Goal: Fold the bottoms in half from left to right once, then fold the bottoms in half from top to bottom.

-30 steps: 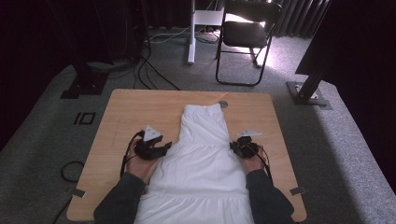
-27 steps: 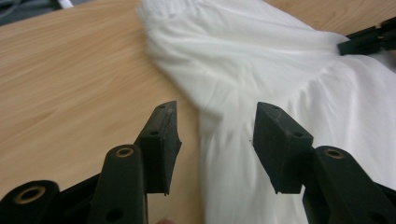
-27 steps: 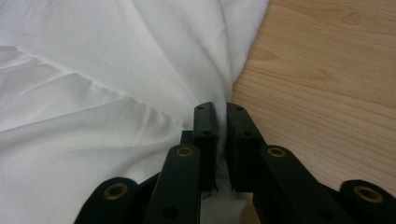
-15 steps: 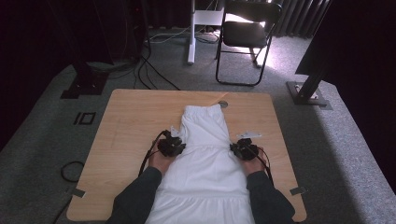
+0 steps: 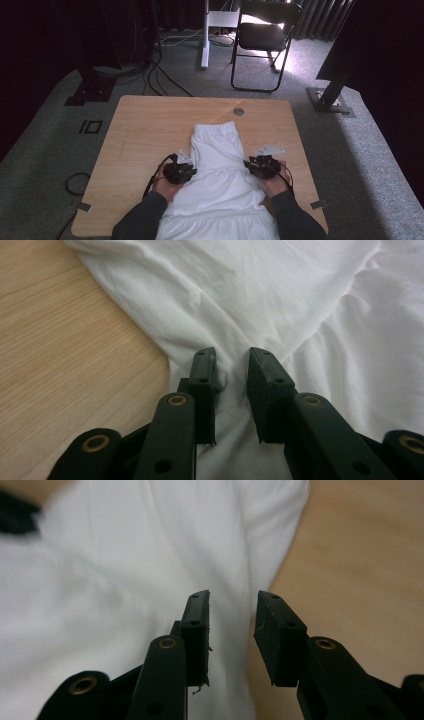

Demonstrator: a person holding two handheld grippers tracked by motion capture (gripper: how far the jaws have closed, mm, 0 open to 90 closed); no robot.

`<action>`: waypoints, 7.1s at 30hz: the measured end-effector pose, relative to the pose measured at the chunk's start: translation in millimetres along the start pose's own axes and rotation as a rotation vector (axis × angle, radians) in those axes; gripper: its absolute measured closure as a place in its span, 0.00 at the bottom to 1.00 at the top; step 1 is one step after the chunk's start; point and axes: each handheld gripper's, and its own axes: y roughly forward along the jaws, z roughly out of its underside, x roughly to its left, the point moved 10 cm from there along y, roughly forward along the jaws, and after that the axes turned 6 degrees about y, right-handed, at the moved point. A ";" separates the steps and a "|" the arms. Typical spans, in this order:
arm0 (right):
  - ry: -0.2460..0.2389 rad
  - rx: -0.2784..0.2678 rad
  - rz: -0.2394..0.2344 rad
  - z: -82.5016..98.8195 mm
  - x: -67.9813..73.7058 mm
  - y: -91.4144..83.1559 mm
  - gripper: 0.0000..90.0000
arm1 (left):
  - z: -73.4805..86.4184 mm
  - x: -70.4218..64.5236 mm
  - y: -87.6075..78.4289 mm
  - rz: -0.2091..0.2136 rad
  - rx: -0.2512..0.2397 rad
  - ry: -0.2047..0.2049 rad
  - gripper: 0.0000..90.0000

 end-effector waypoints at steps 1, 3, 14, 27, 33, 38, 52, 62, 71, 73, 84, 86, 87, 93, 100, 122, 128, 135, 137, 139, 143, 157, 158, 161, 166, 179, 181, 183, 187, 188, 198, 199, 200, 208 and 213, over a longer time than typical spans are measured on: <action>0.008 -0.014 -0.009 -8.3 -0.7 0.0 0.79 | 0.0 0.0 0.0 0.000 0.000 0.000 0.82; 0.006 -0.028 -0.012 -21.7 -2.1 2.0 0.84 | -0.6 0.0 0.7 0.000 -0.001 0.000 0.82; 0.177 0.026 -0.203 -82.4 5.0 87.5 0.56 | -0.5 0.1 0.8 0.000 -0.009 0.003 0.82; -0.126 -0.034 0.107 -104.5 -23.1 54.8 0.97 | 0.6 2.4 0.3 -0.005 -0.009 -0.028 0.67; -0.088 0.004 0.225 -76.2 -51.4 74.6 0.81 | -1.2 0.2 1.8 -0.012 0.003 -0.028 0.66; 0.040 0.018 0.170 -63.5 -58.1 78.1 0.65 | -1.0 1.3 1.6 -0.007 0.016 -0.031 0.64; 0.117 0.094 0.088 -49.3 -47.7 97.5 0.46 | -72.8 42.7 -13.2 -0.041 -0.081 -0.102 0.46; 0.119 0.083 0.092 -46.6 -41.3 100.9 0.68 | -70.3 59.9 65.5 -0.082 0.075 -0.165 0.48; 0.122 0.064 0.116 -34.0 -31.4 89.3 0.74 | -53.2 46.7 52.9 -0.091 0.039 -0.131 0.62; 0.121 0.065 0.116 -30.1 -27.9 85.6 0.74 | -47.8 40.7 47.8 -0.088 0.035 -0.128 0.62; 0.068 0.079 0.077 4.0 9.8 53.8 0.74 | -16.0 2.0 16.7 -0.079 0.025 -0.106 0.62; 0.073 0.069 0.075 5.3 11.2 53.0 0.74 | -15.3 1.6 14.7 -0.056 0.059 -0.091 0.61; 0.073 0.069 0.075 5.3 11.2 53.0 0.74 | -15.3 1.6 14.7 -0.056 0.059 -0.091 0.59; 0.078 0.064 0.075 4.9 11.0 53.5 0.74 | -34.1 20.8 9.9 -0.062 0.014 -0.120 0.45; 0.082 0.059 0.076 4.4 10.7 54.2 0.74 | -49.4 36.4 35.0 -0.057 -0.002 -0.114 0.30; 0.094 0.048 -0.003 -13.3 -1.4 43.5 0.26 | -49.7 30.1 50.6 -0.046 -0.007 -0.081 0.56; 0.044 0.115 0.025 -21.7 -3.2 70.4 0.22 | -49.6 30.0 50.6 -0.048 -0.002 -0.079 0.56; 0.042 0.125 0.051 -25.4 -3.4 86.0 0.50 | -49.7 28.8 49.9 -0.051 0.009 -0.078 0.62; 0.031 0.125 0.029 -27.7 0.2 87.0 0.63 | -50.2 27.9 49.7 -0.038 0.014 -0.083 0.69; 0.043 0.136 0.022 -29.6 0.6 87.8 0.74 | -51.1 26.8 49.6 -0.006 0.014 -0.114 0.78; 0.090 0.154 -0.031 -32.8 -0.2 90.0 0.90 | -53.1 26.6 50.2 0.019 0.033 -0.108 0.88; 0.012 -0.001 0.005 -123.3 -10.3 46.2 0.91 | -137.9 68.7 -1.1 -0.073 -0.120 -0.047 0.91; 0.005 -0.017 0.016 -132.5 -10.9 42.3 0.91 | -145.8 72.9 -5.7 -0.085 -0.132 -0.039 0.91; 0.006 -0.085 0.033 -160.9 -12.9 30.0 0.91 | -170.3 85.0 -21.3 -0.117 -0.181 -0.030 0.91; 0.002 -0.202 0.043 -202.0 -11.2 8.2 0.91 | -205.6 100.0 -50.7 -0.169 -0.235 0.001 0.91; -0.021 -0.192 0.008 -188.5 4.2 -9.7 0.90 | -188.6 81.3 -61.8 -0.103 -0.232 0.033 0.90; -0.018 -0.188 -0.005 -182.0 7.2 -13.2 0.90 | -184.4 74.9 -65.9 -0.084 -0.241 0.036 0.90; -0.024 -0.188 -0.015 -175.0 11.7 -18.2 0.89 | -178.2 67.2 -70.5 -0.060 -0.242 0.034 0.90; -0.034 -0.196 -0.045 -159.4 23.8 -33.0 0.89 | -164.7 47.1 -83.5 -0.031 -0.256 0.046 0.90; -0.040 -0.194 -0.048 -154.7 27.3 -36.5 0.89 | -161.1 41.5 -86.9 -0.025 -0.258 0.052 0.90; -0.087 -0.188 -0.116 -100.7 66.2 -69.9 0.89 | -108.2 -12.5 -112.7 0.036 -0.279 0.082 0.89; -0.090 -0.182 -0.122 -93.1 70.2 -71.2 0.89 | -100.3 -18.0 -113.2 0.041 -0.274 0.084 0.89; -0.094 -0.174 -0.130 -84.9 74.8 -72.1 0.89 | -91.8 -23.0 -113.4 0.047 -0.267 0.083 0.89; -0.110 -0.074 -0.171 -7.3 103.2 -68.7 0.88 | -18.1 -65.5 -97.2 0.125 -0.171 0.053 0.87; -0.142 0.013 -0.150 35.1 114.2 -50.2 0.88 | 21.2 -75.5 -71.7 0.126 -0.068 0.019 0.87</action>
